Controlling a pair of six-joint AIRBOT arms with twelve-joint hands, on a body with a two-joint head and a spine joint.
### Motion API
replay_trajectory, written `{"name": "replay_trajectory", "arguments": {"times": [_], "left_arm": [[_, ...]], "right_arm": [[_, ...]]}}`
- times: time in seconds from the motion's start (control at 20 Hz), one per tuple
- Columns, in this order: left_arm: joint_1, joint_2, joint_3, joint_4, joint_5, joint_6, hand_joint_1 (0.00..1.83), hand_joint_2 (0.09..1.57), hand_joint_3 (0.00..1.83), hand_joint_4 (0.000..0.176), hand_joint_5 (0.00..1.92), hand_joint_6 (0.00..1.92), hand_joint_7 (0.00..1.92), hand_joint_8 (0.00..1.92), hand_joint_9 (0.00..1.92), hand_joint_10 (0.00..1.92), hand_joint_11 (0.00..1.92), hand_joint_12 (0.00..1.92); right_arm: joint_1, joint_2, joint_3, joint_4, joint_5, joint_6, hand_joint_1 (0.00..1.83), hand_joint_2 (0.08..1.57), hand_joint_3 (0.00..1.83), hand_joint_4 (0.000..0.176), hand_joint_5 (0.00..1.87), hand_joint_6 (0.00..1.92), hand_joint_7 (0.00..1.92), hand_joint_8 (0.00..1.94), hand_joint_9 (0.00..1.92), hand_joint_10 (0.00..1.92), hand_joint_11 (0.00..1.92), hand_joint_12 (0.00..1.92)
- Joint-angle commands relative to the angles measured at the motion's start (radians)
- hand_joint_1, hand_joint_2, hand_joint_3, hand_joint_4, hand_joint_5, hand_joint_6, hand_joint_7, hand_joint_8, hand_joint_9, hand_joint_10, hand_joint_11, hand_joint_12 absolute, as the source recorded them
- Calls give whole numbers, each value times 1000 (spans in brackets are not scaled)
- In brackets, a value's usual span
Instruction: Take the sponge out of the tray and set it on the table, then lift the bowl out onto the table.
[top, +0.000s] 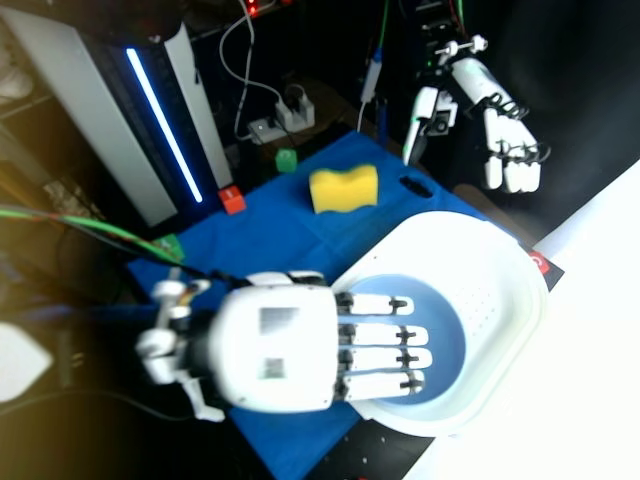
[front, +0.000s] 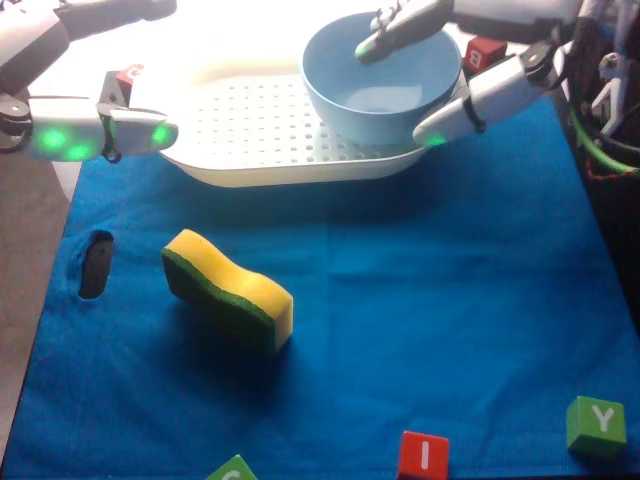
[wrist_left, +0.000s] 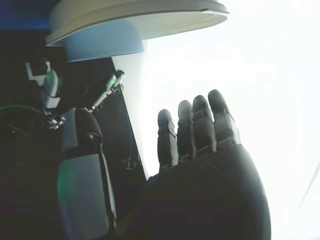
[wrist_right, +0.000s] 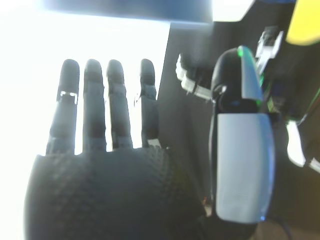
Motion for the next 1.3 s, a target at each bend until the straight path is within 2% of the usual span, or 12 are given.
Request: {"name": "replay_trajectory", "arguments": {"times": [0.0, 0.25, 0.3, 0.45, 0.75, 0.8, 0.85, 1.0, 1.05, 1.15, 1.2, 1.25], "left_arm": [[-9, -5, 3, -16, -129, -8, 741, 949, 2, 105, 329, 1, 285, 0, 173, 3, 0, 347], [-9, -10, 3, -11, -136, -15, 754, 951, 0, 90, 349, 2, 292, 2, 213, 6, 0, 536], [-9, -11, 2, -7, -139, -19, 735, 949, 0, 90, 339, 0, 301, 4, 233, 11, 0, 558], [-9, -13, 2, -5, -139, -23, 741, 948, 0, 97, 337, 1, 296, 1, 242, 7, 0, 607], [-9, -18, 3, -4, -144, -26, 760, 951, 1, 99, 361, 3, 307, 1, 254, 3, 0, 697], [-9, -19, 3, -4, -144, -27, 783, 962, 2, 96, 367, 2, 311, 1, 260, 3, 0, 802], [-9, -20, 3, -3, -144, -27, 783, 962, 2, 96, 367, 2, 311, 1, 260, 3, 0, 802], [-9, -21, 3, -2, -148, -29, 789, 974, 4, 83, 373, 2, 322, 3, 262, 2, 0, 851], [-9, -22, 3, -2, -150, -30, 789, 976, 3, 88, 378, 3, 330, 4, 259, 0, 0, 778], [-9, -22, 4, -2, -155, -34, 786, 972, 0, 88, 392, 4, 350, 5, 263, 0, 0, 752], [-9, -22, 4, -2, -157, -36, 775, 976, 1, 83, 393, 1, 350, 1, 267, 1, 0, 746], [-9, -22, 4, -2, -158, -37, 775, 976, 1, 83, 393, 1, 350, 1, 267, 1, 0, 746]], "right_arm": [[24, -5, 6, 60, 45, 12, 699, 936, 1, 91, 533, 8, 387, 10, 300, 1, 0, 760], [46, -38, 17, -56, -8, 35, 746, 975, 3, 99, 536, 11, 373, 12, 288, 11, 0, 522], [52, -47, 19, -85, -29, 36, 760, 990, 4, 116, 562, 2, 394, 2, 309, 3, 0, 567], [65, -70, 23, -141, -68, 36, 714, 1024, 8, 124, 547, 0, 379, 0, 321, 4, 0, 586], [87, -121, 51, -208, -135, 36, 801, 1069, 11, 99, 613, 7, 418, 5, 335, 4, 0, 654], [90, -127, 54, -218, -147, 36, 823, 1088, 2, 79, 653, 8, 478, 12, 397, 15, 33, 715], [94, -134, 58, -232, -160, 36, 823, 1088, 2, 79, 653, 8, 478, 12, 397, 15, 33, 715], [104, -152, 60, -298, -206, 36, 851, 1092, 0, 29, 722, 2, 609, 4, 559, 12, 193, 775], [106, -158, 60, -314, -220, 36, 866, 1094, 0, 0, 726, 1, 654, 3, 644, 13, 273, 779], [107, -166, 61, -333, -237, 36, 907, 1101, 0, 0, 815, 4, 807, 6, 846, 19, 467, 793], [107, -167, 61, -336, -238, 36, 1008, 1133, 22, 20, 899, 861, 1042, 31, 1084, 96, 605, 1194], [107, -169, 60, -336, -238, 36, 1008, 1133, 22, 20, 899, 861, 1042, 31, 1084, 96, 605, 1194]]}}
